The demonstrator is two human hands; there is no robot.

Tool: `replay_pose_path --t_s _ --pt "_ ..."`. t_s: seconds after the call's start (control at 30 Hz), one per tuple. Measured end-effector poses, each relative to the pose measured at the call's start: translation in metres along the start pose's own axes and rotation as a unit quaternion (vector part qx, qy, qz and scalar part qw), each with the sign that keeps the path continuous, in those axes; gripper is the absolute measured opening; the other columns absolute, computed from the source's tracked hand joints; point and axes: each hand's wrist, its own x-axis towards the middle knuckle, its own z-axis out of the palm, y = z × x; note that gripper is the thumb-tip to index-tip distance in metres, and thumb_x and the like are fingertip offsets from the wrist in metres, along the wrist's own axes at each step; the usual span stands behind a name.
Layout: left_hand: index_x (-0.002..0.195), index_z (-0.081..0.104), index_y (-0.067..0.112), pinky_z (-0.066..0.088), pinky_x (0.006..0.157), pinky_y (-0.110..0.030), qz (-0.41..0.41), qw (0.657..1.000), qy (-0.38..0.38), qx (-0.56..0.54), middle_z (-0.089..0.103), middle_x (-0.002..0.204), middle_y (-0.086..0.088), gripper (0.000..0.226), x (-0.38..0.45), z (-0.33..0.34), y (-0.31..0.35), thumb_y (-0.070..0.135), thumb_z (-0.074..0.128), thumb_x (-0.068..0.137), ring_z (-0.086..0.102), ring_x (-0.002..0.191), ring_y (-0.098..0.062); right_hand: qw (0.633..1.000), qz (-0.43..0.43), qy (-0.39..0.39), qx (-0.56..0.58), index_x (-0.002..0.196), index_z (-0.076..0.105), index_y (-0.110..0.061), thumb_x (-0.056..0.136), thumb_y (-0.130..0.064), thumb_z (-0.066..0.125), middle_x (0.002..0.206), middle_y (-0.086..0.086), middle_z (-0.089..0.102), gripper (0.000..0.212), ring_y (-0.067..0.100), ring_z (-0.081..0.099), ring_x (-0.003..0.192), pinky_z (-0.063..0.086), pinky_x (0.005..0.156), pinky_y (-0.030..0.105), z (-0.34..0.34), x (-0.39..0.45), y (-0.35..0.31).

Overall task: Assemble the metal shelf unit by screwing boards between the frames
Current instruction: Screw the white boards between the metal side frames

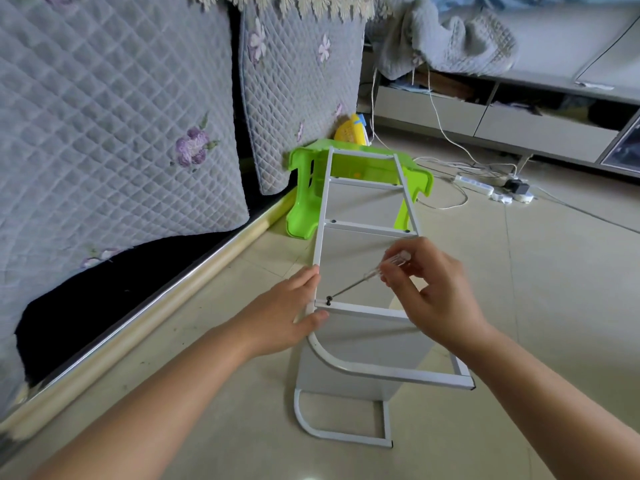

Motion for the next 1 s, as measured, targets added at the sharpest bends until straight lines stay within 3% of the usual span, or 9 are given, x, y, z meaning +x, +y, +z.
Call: replay_pose_path --t_s 0.13,0.37,0.6,0.7,0.8,1.0 --pt "0.147 -0.008 0.016 -0.008 0.109 -0.013 0.015 0.999 -0.038 -0.036 -0.021 0.137 0.025 0.06 -0.002 0.002 -0.006 0.027 0.029 0.101 -0.017 0.133 0.008 0.999 -0.02 -0.024 -0.04 0.087 0.059 0.0 0.083 -0.028 0.047 0.071 -0.006 0.055 0.031 0.009 0.055 0.068 0.043 0.063 0.009 0.002 0.01 -0.005" --pt "0.146 -0.012 0.015 -0.014 0.099 -0.005 0.026 0.998 -0.042 -0.031 -0.02 0.141 0.022 0.061 -0.003 0.003 -0.007 0.027 0.027 0.102 -0.022 0.124 0.012 0.997 0.013 -0.061 -0.039 0.088 0.058 0.0 0.083 -0.029 0.052 0.07 -0.004 0.056 0.029 0.014 0.058 0.072 0.042 0.061 0.003 0.0 0.016 -0.007" --pt "0.147 -0.009 0.011 -0.017 0.104 -0.011 0.026 0.999 -0.036 0.006 -0.022 0.153 0.006 0.058 -0.001 0.005 -0.008 0.026 0.023 0.102 -0.024 0.125 0.011 0.981 -0.019 -0.155 -0.112 0.084 0.059 -0.001 0.081 -0.019 0.052 0.067 0.006 0.06 0.02 0.022 0.057 0.056 0.042 0.058 0.022 -0.007 0.034 -0.018" --pt "0.147 -0.009 0.011 -0.017 0.105 -0.012 0.027 0.999 -0.031 0.004 -0.021 0.153 0.005 0.057 -0.002 0.006 -0.008 0.026 0.023 0.102 -0.023 0.127 0.011 0.964 -0.05 -0.212 -0.149 0.082 0.058 0.001 0.082 -0.021 0.047 0.06 -0.01 0.046 0.024 0.008 0.039 0.054 0.038 0.055 0.015 -0.007 0.047 -0.025" --pt "0.147 -0.008 0.011 -0.016 0.106 -0.013 0.028 0.999 -0.03 0.003 -0.021 0.153 0.005 0.057 -0.004 0.006 -0.008 0.026 0.024 0.102 -0.023 0.127 0.01 0.953 -0.069 -0.245 -0.167 0.083 0.057 0.002 0.082 -0.022 0.044 0.065 -0.007 0.047 0.027 0.013 0.038 0.057 0.029 0.052 0.009 -0.008 0.055 -0.032" --pt "0.147 -0.01 0.01 -0.016 0.106 -0.013 0.027 0.999 -0.027 0.003 -0.021 0.154 0.003 0.058 -0.004 0.006 -0.008 0.026 0.023 0.102 -0.023 0.127 0.009 0.925 -0.085 -0.294 -0.224 0.084 0.057 0.001 0.087 -0.025 0.041 0.074 0.013 0.063 0.03 0.032 0.056 0.064 0.043 0.058 0.034 -0.01 0.056 -0.037"
